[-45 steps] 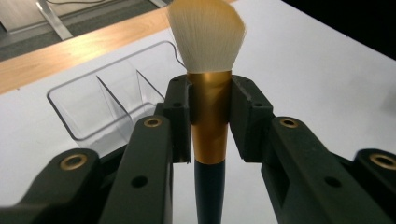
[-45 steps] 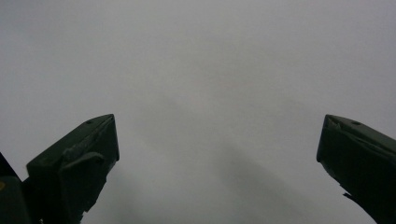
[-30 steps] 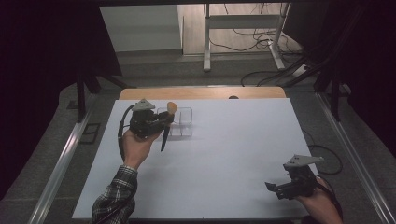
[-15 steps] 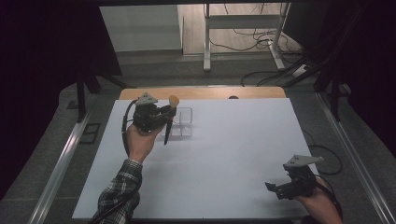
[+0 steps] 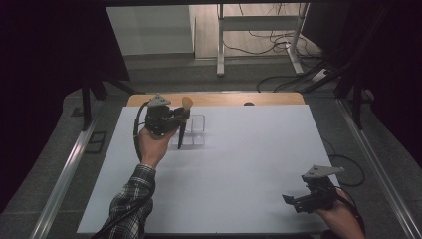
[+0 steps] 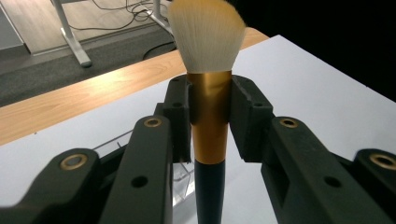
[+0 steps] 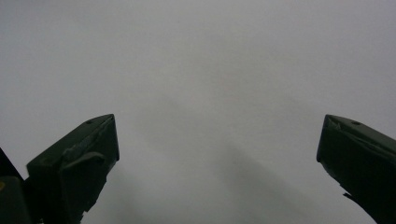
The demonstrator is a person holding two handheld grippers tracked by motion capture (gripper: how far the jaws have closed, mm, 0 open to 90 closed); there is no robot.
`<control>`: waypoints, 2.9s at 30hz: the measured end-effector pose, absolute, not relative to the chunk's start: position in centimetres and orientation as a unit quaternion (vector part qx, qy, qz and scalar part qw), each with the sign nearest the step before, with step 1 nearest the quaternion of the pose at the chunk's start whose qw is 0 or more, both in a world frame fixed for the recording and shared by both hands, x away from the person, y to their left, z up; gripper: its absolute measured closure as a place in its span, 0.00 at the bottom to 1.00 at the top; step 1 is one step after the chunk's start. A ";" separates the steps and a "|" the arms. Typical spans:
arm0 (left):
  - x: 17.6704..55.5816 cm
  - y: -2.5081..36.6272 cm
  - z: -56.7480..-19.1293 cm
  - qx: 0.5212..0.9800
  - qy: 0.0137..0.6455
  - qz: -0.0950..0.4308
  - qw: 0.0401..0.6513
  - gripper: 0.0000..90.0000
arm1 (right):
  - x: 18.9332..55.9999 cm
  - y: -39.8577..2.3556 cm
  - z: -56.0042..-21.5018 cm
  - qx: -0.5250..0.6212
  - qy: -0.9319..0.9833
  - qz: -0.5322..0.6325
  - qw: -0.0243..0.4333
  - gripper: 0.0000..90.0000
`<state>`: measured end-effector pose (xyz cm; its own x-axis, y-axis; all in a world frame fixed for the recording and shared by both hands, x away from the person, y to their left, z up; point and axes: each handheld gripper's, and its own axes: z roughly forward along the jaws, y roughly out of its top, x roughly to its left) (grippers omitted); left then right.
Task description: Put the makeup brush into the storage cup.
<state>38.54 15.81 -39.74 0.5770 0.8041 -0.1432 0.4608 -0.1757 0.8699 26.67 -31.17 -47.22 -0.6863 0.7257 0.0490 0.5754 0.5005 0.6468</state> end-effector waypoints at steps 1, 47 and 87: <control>38.7 15.7 -39.7 0.745 0.424 0.180 0.482 0.78 | 26.7 -31.2 -47.2 0.378 0.859 0.325 0.115 0.00; 43.1 13.7 -38.6 0.724 0.418 0.201 0.512 0.78 | 26.7 -31.3 -47.2 0.378 0.857 0.334 0.108 0.00; 45.5 12.2 -41.0 0.713 0.430 0.208 0.514 0.78 | 26.6 -31.1 -47.3 0.371 0.862 0.331 0.101 0.00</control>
